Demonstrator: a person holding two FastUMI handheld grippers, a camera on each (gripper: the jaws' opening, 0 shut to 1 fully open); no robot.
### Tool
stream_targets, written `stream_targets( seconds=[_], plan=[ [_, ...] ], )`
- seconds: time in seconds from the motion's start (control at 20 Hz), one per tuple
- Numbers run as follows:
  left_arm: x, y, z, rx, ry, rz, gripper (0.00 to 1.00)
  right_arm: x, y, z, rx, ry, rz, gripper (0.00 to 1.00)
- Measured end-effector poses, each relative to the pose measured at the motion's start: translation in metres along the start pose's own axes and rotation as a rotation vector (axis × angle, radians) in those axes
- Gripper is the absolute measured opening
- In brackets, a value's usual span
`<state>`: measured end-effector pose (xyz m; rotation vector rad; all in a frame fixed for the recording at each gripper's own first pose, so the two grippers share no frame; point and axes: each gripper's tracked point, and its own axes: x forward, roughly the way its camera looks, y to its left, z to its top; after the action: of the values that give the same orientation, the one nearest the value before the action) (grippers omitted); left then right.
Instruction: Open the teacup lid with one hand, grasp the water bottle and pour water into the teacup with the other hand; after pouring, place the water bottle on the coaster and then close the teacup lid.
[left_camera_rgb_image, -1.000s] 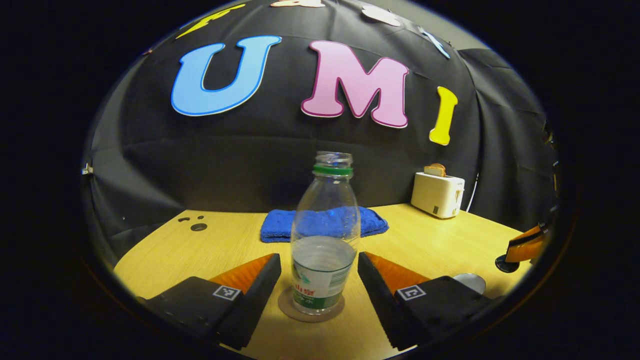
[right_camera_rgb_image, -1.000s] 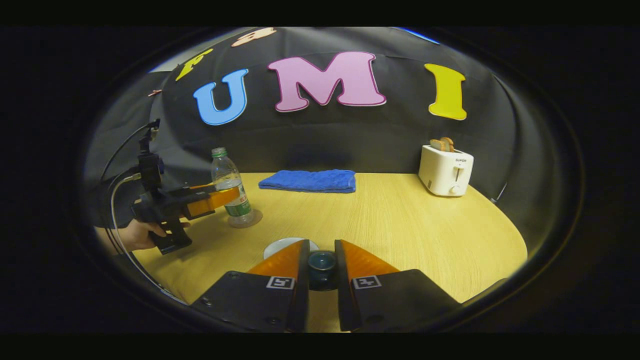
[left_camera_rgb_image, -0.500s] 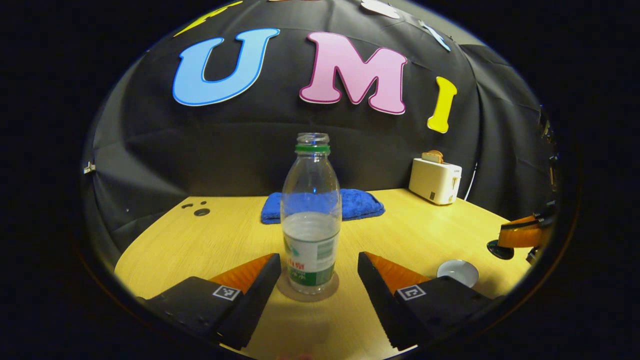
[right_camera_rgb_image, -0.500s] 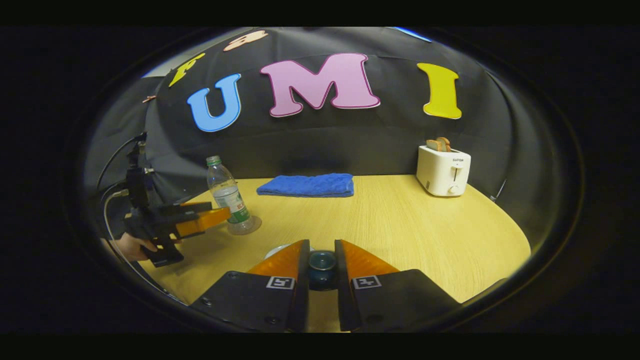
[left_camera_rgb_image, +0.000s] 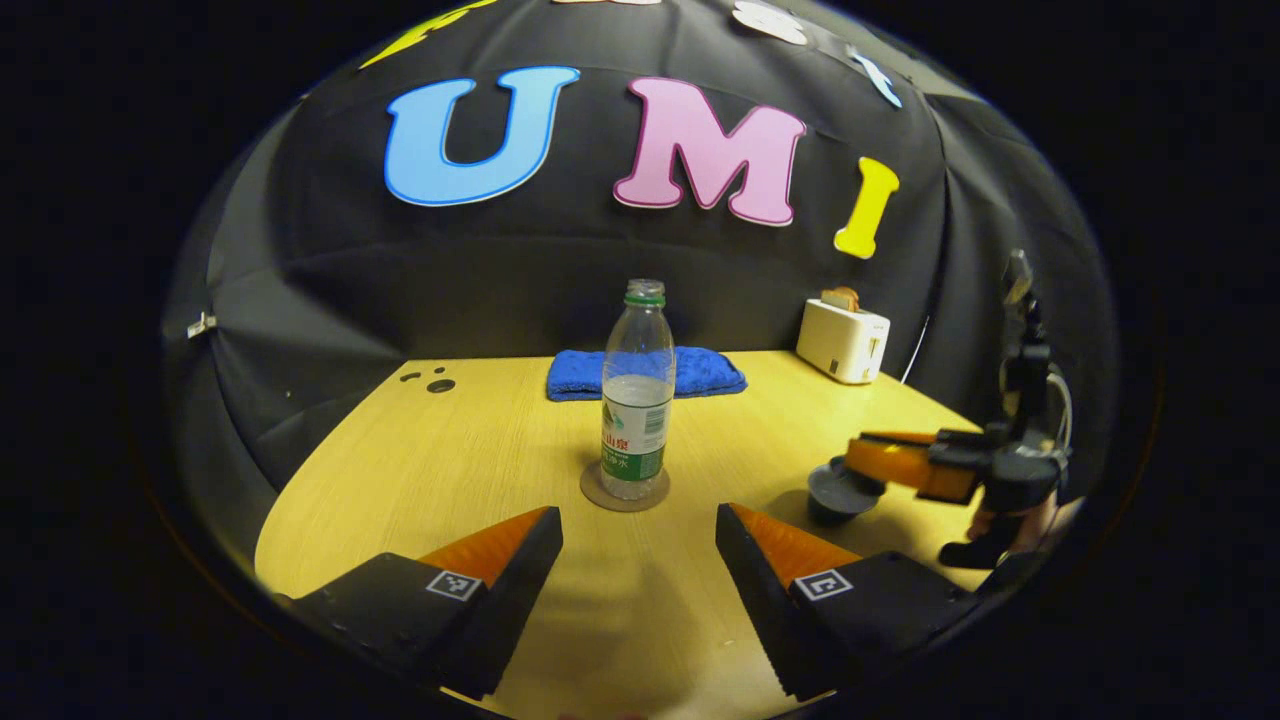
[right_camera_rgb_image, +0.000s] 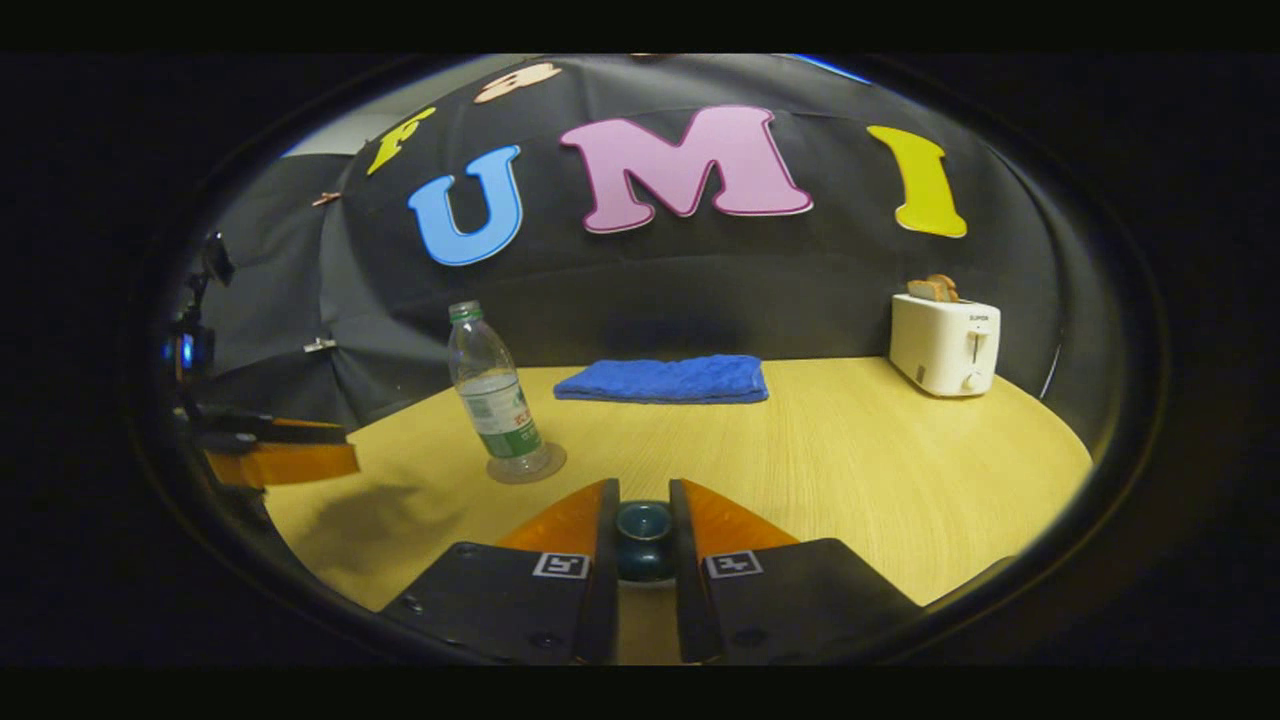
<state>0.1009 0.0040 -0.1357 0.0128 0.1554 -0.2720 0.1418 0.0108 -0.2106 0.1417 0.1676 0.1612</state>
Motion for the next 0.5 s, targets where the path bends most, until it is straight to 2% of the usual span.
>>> stream_targets(
  seconds=[0.05, 0.35, 0.4, 0.45, 0.5],
  plan=[
    [-0.006, 0.002, 0.002, -0.013, -0.007, 0.007, 0.98, 0.002, 0.000, -0.001, -0.020, -0.008, -0.005, 0.27],
    [-0.018, -0.007, -0.006, -0.142, -0.003, -0.007, 0.95, 0.012, -0.003, -0.017, -0.068, 0.008, -0.026, 0.27],
    [-0.018, -0.009, -0.008, -0.154, 0.003, -0.010, 0.95, 0.012, -0.003, -0.017, -0.065, 0.006, -0.025, 0.33],
    [-0.017, -0.010, -0.010, -0.157, 0.005, -0.012, 0.95, 0.012, -0.002, -0.017, -0.066, 0.004, -0.022, 0.22],
    [-0.018, -0.010, -0.010, -0.157, 0.005, -0.011, 0.96, 0.013, -0.002, -0.017, -0.076, 0.000, -0.022, 0.29]
  ],
)
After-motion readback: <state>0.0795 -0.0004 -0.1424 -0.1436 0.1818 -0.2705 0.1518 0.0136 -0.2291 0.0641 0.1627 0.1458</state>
